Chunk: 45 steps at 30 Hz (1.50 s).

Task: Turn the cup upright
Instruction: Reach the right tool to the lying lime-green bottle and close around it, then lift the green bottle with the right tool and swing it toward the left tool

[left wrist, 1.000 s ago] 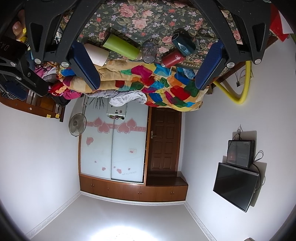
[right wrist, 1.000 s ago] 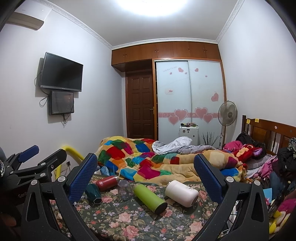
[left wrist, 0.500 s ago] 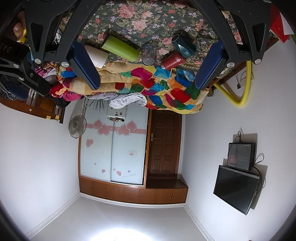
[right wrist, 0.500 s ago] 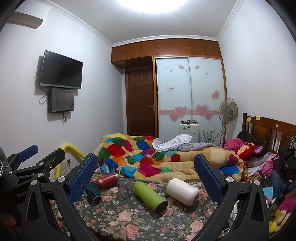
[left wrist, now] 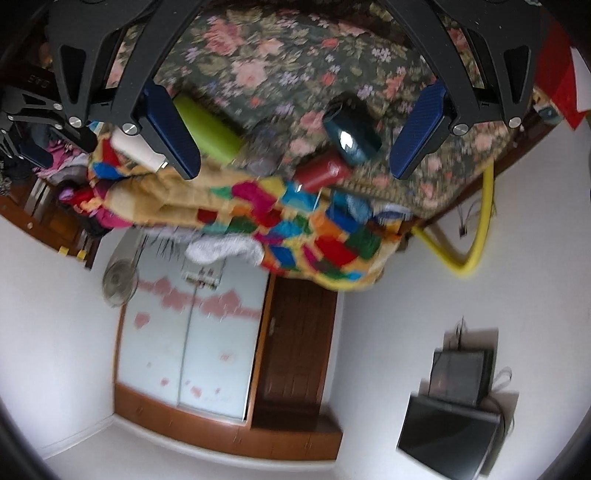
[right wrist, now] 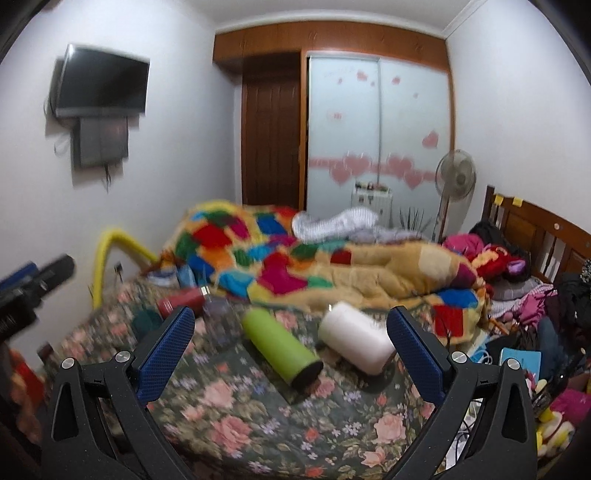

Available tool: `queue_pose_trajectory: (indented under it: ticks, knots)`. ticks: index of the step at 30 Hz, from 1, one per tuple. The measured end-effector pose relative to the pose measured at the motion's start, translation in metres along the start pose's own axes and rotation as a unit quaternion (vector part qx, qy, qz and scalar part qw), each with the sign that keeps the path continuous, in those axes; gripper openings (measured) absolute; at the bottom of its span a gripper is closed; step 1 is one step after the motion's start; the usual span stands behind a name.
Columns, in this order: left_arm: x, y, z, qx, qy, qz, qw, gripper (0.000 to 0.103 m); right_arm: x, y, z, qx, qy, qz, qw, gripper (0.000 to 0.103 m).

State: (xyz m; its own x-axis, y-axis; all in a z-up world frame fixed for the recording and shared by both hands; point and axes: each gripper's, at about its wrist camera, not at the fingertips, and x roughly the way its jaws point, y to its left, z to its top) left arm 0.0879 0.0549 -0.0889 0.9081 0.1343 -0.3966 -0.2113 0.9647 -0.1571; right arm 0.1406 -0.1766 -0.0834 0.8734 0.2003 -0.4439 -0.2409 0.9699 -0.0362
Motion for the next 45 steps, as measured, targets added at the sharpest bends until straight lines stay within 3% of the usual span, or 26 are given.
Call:
queue_pose_trajectory:
  ticks: [5,8,15,25,32,36,45]
  knots:
    - [0.052,0.015,-0.022,-0.019,0.075,0.009,0.9969,0.098,0.07,0.001,-0.015,-0.045,0.092,0.022,0.995,0.103]
    - [0.071,0.017,-0.031,-0.012,0.1,0.022,0.9946,0.098,0.111,0.003,-0.019,-0.067,0.14,0.05,0.987,0.103]
    - [0.099,0.009,-0.045,0.024,0.125,0.036,0.9913,0.098,0.186,0.005,-0.015,-0.12,0.234,0.111,0.958,0.102]
    - [0.121,0.0,-0.056,0.039,0.142,0.03,0.9886,0.098,0.252,0.014,-0.032,-0.142,0.356,0.17,0.908,0.079]
    - [0.127,-0.003,-0.061,0.042,0.149,0.028,0.9876,0.098,0.272,0.02,-0.041,-0.164,0.386,0.158,0.894,0.075]
    - [0.128,-0.003,-0.062,0.043,0.149,0.027,0.9875,0.098,0.273,0.019,-0.041,-0.175,0.39,0.148,0.892,0.066]
    - [0.117,-0.003,-0.058,0.046,0.142,0.031,0.9883,0.098,0.263,0.015,-0.045,-0.141,0.397,0.164,0.892,0.063]
